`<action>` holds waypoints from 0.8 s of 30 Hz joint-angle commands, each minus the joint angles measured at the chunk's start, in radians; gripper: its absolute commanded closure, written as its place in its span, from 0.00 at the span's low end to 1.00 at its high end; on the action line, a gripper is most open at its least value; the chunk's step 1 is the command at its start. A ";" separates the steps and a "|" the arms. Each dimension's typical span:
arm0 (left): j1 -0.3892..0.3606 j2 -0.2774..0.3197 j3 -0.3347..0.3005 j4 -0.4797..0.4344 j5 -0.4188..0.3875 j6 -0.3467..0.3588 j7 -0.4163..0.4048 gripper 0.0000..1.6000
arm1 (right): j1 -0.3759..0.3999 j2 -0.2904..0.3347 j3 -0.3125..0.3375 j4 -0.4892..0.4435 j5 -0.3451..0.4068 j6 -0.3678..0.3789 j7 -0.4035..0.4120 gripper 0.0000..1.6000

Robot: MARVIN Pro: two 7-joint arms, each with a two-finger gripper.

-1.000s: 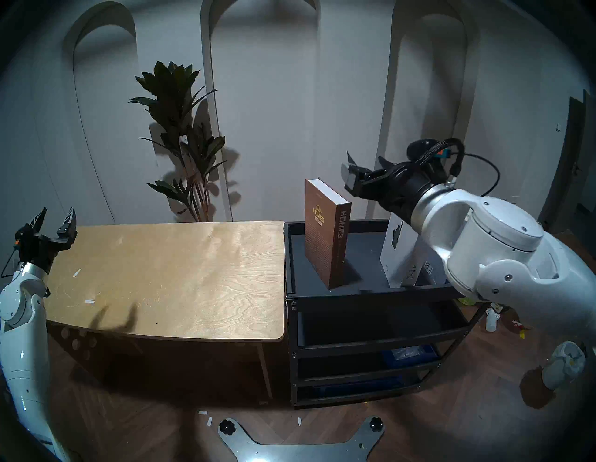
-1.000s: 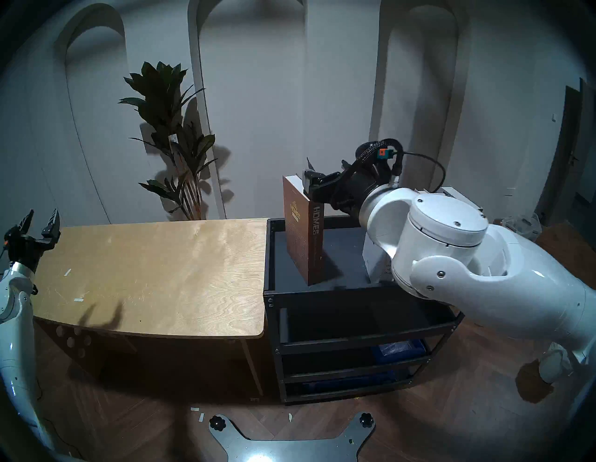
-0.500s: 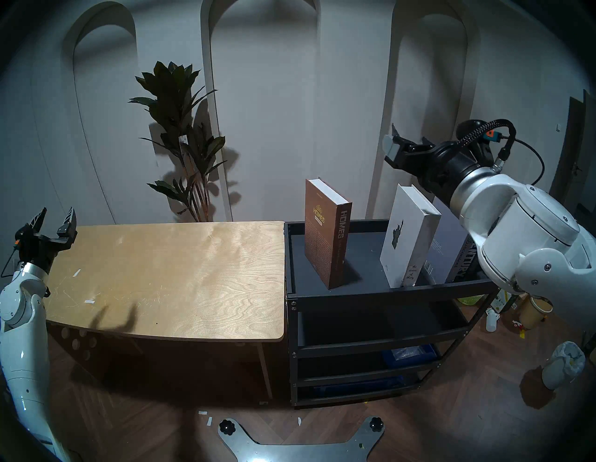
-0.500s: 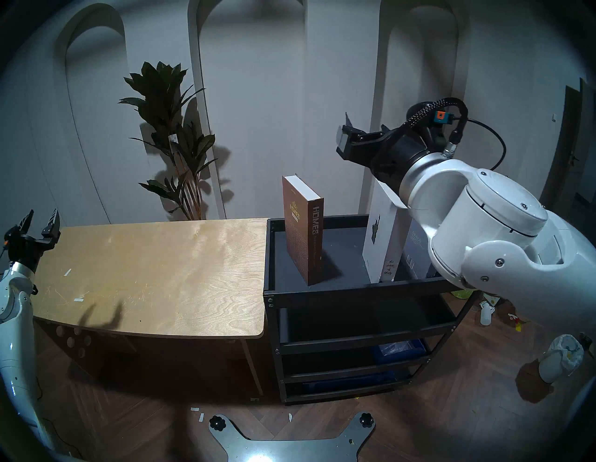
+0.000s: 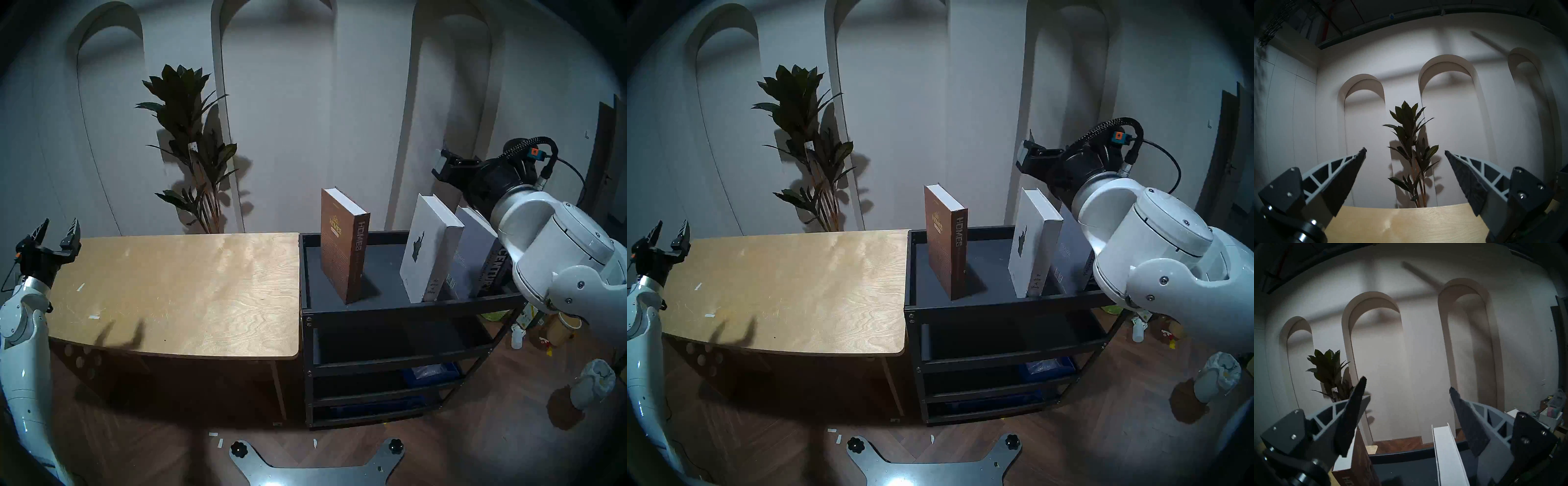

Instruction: Move the books from the display table onto the shelf, standing them upright with spines facing out and tallest at one end

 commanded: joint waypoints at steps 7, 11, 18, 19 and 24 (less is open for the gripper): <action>-0.010 0.010 -0.006 -0.010 -0.001 -0.004 0.000 0.00 | -0.026 0.032 0.007 0.000 -0.029 -0.047 -0.013 0.00; -0.010 0.010 -0.006 -0.010 -0.001 -0.004 0.000 0.00 | -0.038 0.035 0.000 0.000 -0.035 -0.058 -0.009 0.00; -0.010 0.010 -0.006 -0.009 -0.001 -0.004 0.000 0.00 | -0.084 0.040 -0.044 0.000 -0.036 -0.065 0.019 0.00; -0.010 0.010 -0.006 -0.009 -0.001 -0.004 0.000 0.00 | -0.096 0.041 -0.059 0.000 -0.034 -0.065 0.026 0.00; -0.010 0.009 -0.005 -0.008 -0.001 -0.004 0.000 0.00 | -0.140 0.043 -0.124 0.000 -0.033 -0.066 0.054 0.00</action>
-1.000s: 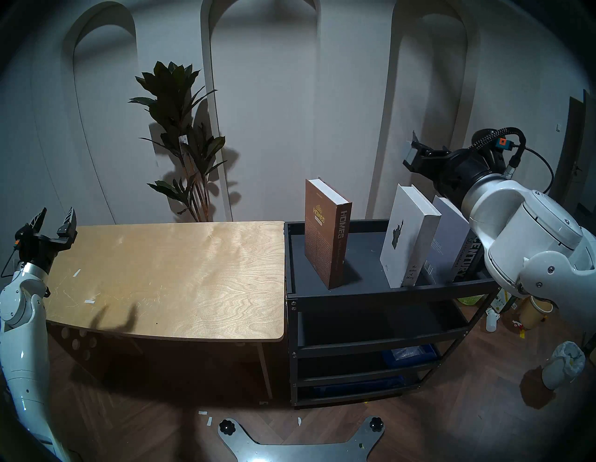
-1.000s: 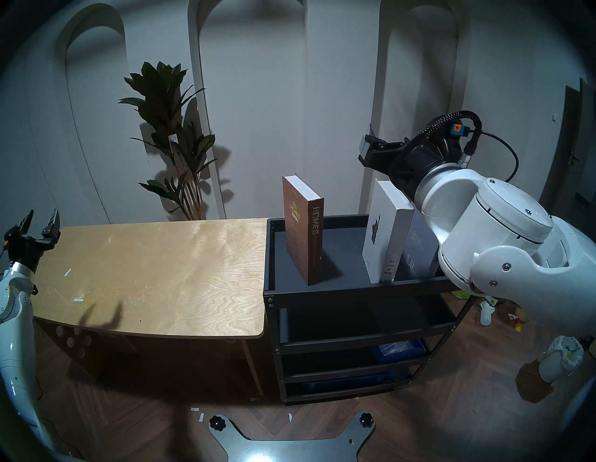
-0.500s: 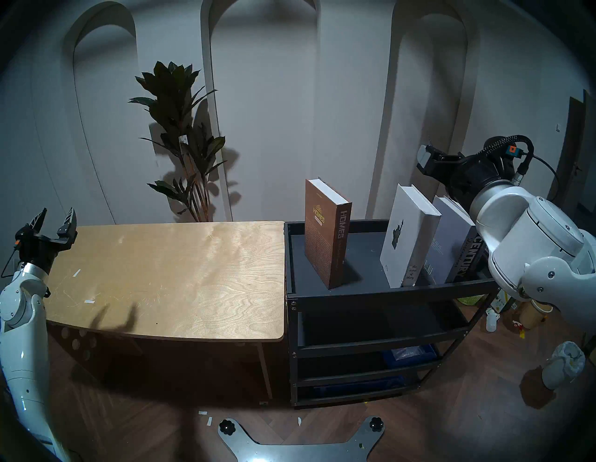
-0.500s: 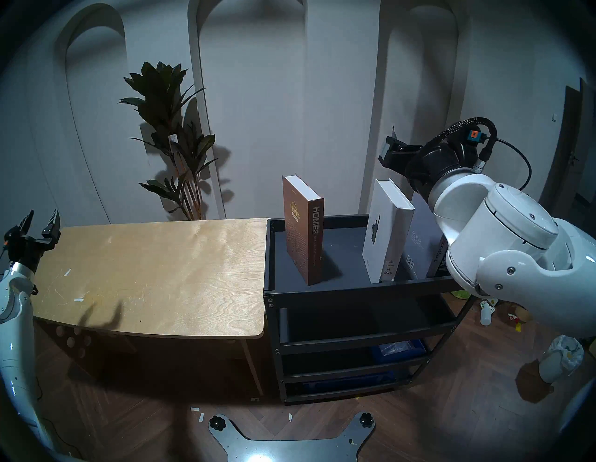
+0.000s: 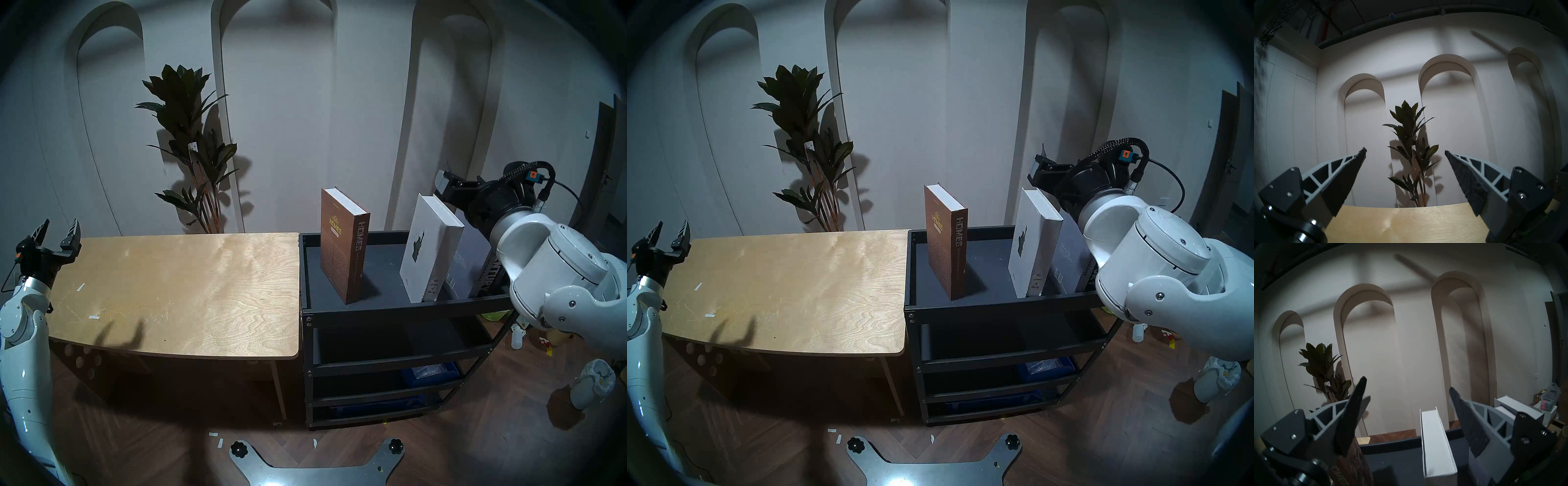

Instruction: Move the books from the display table onto the shelf, standing them upright with spines facing out and tallest at one end

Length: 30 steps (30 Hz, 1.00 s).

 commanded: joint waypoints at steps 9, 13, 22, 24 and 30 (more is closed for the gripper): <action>-0.010 0.010 -0.006 -0.010 -0.001 -0.004 0.000 0.00 | -0.090 0.007 -0.130 0.000 -0.035 -0.028 0.099 0.00; -0.010 0.010 -0.006 -0.010 -0.001 -0.004 0.000 0.00 | -0.103 0.008 -0.160 0.000 -0.050 -0.038 0.129 0.00; -0.011 0.010 -0.006 -0.009 -0.001 -0.004 0.000 0.00 | -0.130 0.009 -0.213 0.000 -0.088 -0.067 0.189 0.00; -0.011 0.010 -0.006 -0.009 -0.001 -0.004 0.000 0.00 | -0.146 0.009 -0.236 0.000 -0.097 -0.073 0.204 0.00; -0.011 0.010 -0.006 -0.010 -0.001 -0.005 -0.001 0.00 | -0.194 0.009 -0.309 0.000 -0.125 -0.093 0.244 0.00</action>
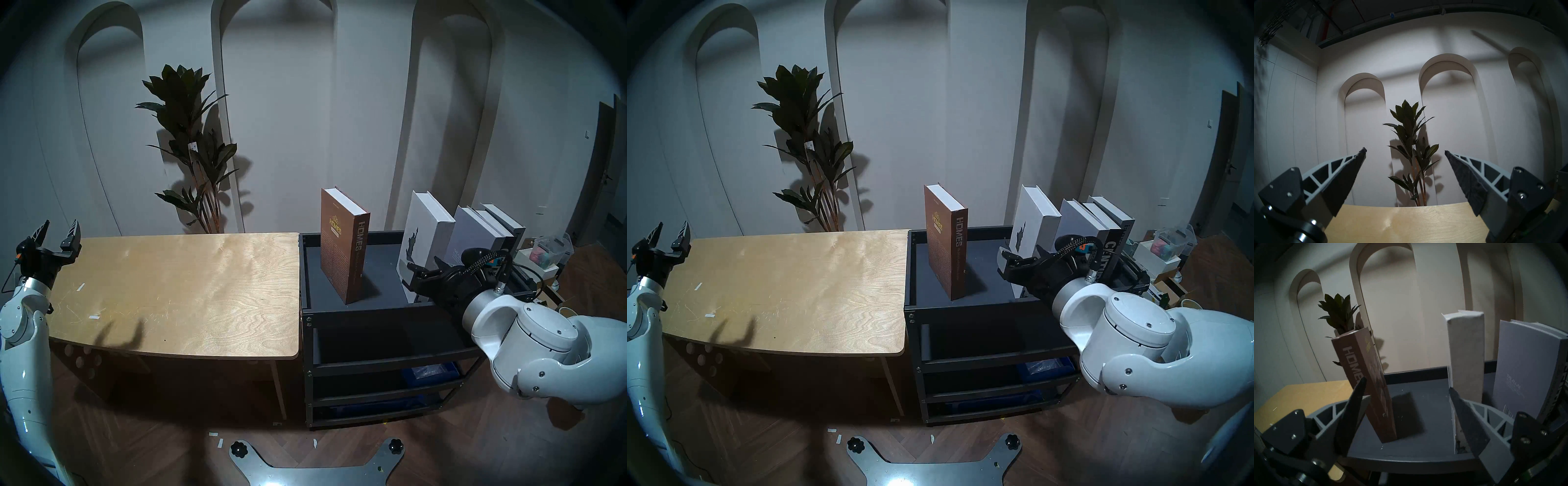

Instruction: Move the books from the display table onto the shelf, standing them upright with spines facing out and tallest at one end

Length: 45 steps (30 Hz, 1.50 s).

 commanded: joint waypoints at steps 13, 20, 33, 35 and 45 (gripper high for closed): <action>-0.012 0.012 -0.007 -0.013 -0.001 -0.005 -0.001 0.00 | -0.040 -0.003 -0.071 -0.001 -0.168 -0.122 0.102 0.00; -0.012 0.012 -0.007 -0.013 -0.001 -0.005 -0.001 0.00 | -0.036 -0.003 -0.063 -0.001 -0.275 -0.168 0.100 0.00; -0.013 0.012 -0.007 -0.014 -0.001 -0.005 -0.001 0.00 | -0.124 -0.003 -0.158 -0.001 -0.484 -0.262 0.038 0.00; -0.013 0.012 -0.007 -0.015 -0.001 -0.005 -0.001 0.00 | -0.135 -0.003 -0.176 -0.001 -0.524 -0.277 0.017 0.00; -0.014 0.013 -0.008 -0.016 -0.001 -0.006 -0.001 0.00 | -0.181 -0.003 -0.241 0.083 -0.677 -0.362 -0.129 0.00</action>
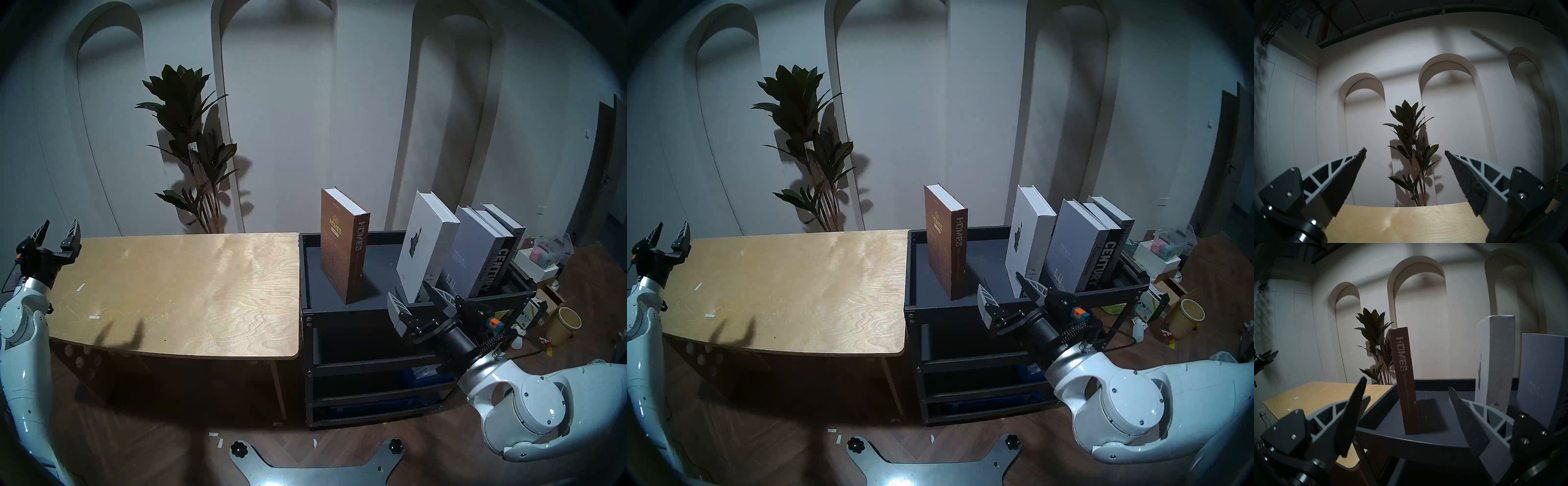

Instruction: Move the books from the display table onto the shelf, standing them upright with spines facing out and tallest at one end

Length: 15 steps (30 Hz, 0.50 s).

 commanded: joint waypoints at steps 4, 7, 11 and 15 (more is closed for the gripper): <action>-0.013 0.013 -0.008 -0.016 -0.002 -0.006 0.000 0.00 | -0.051 -0.002 -0.035 0.093 -0.178 -0.123 -0.160 0.00; -0.013 0.013 -0.008 -0.017 -0.002 -0.006 0.000 0.00 | -0.057 -0.002 -0.043 0.114 -0.254 -0.176 -0.219 0.00; -0.014 0.013 -0.009 -0.018 -0.002 -0.007 0.000 0.00 | -0.068 -0.002 -0.052 0.140 -0.357 -0.236 -0.291 0.00; -0.014 0.013 -0.009 -0.019 -0.002 -0.007 0.000 0.00 | -0.088 -0.002 -0.068 0.155 -0.469 -0.321 -0.377 0.00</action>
